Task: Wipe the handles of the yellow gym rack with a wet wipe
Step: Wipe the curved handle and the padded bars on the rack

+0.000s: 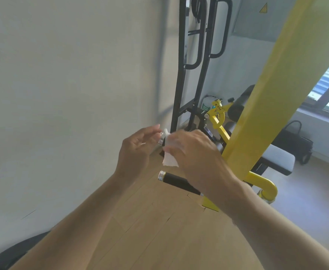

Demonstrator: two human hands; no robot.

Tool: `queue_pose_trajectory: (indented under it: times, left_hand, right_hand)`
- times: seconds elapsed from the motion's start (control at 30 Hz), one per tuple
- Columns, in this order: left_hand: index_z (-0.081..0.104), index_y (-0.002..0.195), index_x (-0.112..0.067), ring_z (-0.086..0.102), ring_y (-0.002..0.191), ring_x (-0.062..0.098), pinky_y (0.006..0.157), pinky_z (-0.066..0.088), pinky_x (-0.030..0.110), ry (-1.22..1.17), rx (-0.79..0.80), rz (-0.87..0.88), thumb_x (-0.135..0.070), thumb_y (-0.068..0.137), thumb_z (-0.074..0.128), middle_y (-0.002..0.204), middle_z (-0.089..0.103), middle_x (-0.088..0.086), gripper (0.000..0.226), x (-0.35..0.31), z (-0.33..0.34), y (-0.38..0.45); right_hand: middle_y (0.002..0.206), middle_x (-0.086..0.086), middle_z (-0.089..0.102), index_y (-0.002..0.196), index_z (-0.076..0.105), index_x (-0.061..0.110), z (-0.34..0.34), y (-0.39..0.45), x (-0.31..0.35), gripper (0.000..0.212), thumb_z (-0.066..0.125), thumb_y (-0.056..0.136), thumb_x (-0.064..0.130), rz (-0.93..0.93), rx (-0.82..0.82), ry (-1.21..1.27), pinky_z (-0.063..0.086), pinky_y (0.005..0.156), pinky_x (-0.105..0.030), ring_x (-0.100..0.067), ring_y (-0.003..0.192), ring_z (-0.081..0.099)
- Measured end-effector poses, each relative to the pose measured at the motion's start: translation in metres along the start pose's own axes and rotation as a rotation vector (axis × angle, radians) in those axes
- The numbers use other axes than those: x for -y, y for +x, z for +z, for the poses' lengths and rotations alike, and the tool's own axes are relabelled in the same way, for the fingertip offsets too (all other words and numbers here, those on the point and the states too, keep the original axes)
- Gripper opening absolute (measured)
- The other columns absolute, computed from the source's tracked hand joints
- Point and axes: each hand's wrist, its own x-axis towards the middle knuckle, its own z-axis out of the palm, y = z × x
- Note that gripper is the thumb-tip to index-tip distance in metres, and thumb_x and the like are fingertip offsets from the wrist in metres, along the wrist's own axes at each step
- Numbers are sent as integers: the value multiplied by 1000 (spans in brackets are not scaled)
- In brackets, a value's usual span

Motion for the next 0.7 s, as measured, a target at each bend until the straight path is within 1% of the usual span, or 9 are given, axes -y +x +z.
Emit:
queue_pose_trajectory:
  times: [0.03,0.07,0.13,0.27,0.37,0.43,0.5,0.6,0.7]
  left_hand:
    - [74,109,-33,68,97,-6,81,46,5,-3,13,10,-27,96,64,100,76,-19,18,0,1,1]
    - [74,108,-34,68,96,-7,78,45,4,-1,16,18,-25,97,62,99,76,-19,18,0,2,1]
    - [75,103,-35,68,89,-9,72,44,2,21,-3,37,-24,98,61,93,76,-21,19,0,5,0]
    - [75,102,-29,69,78,-8,65,46,3,-23,-19,49,-19,97,62,84,75,-20,16,1,8,-2]
    - [74,100,-35,69,90,-4,77,46,6,32,-4,88,-22,97,64,91,76,-20,17,4,8,3]
    - [74,101,-36,67,96,-4,86,46,9,78,35,108,-25,97,64,96,76,-23,16,5,9,6]
    - [75,104,-33,66,101,-7,87,44,6,82,54,115,-25,96,64,97,76,-23,16,5,10,7]
    - [77,108,-24,66,99,-11,82,42,1,71,64,128,-22,96,66,99,75,-20,17,2,13,8]
    - [76,107,-23,67,97,-10,81,44,3,76,51,148,-22,96,65,98,74,-23,16,3,15,7]
  right_hand:
    - [117,5,67,125,61,24,-1,7,-2,35,51,99,44,36,-7,23,42,96,-33,-17,108,54]
    - [121,1,67,129,59,21,0,14,-3,38,60,96,40,69,26,-8,43,96,-33,-19,110,57]
    - [119,-2,69,130,55,18,7,23,-3,42,58,97,42,72,109,-117,45,94,-33,-21,107,62]
    - [118,0,68,128,53,17,21,20,-3,45,47,99,51,53,50,-304,45,95,-37,-22,108,63]
    - [99,-6,70,110,60,11,9,6,-2,29,59,96,37,46,-28,-558,47,85,-39,-27,92,67]
    - [87,-7,62,101,56,10,-3,-5,-3,16,52,97,25,89,31,-682,39,77,-36,-28,86,64]
    - [82,-8,53,99,52,10,-6,-12,-7,15,48,98,24,74,94,-765,34,74,-36,-28,83,62]
    - [69,-7,64,85,60,7,6,-1,-11,29,68,90,34,38,-20,-701,46,68,-38,-29,63,64]
    - [81,-4,71,98,65,9,23,15,-16,42,51,98,49,-42,-113,-482,51,73,-42,-27,72,68]
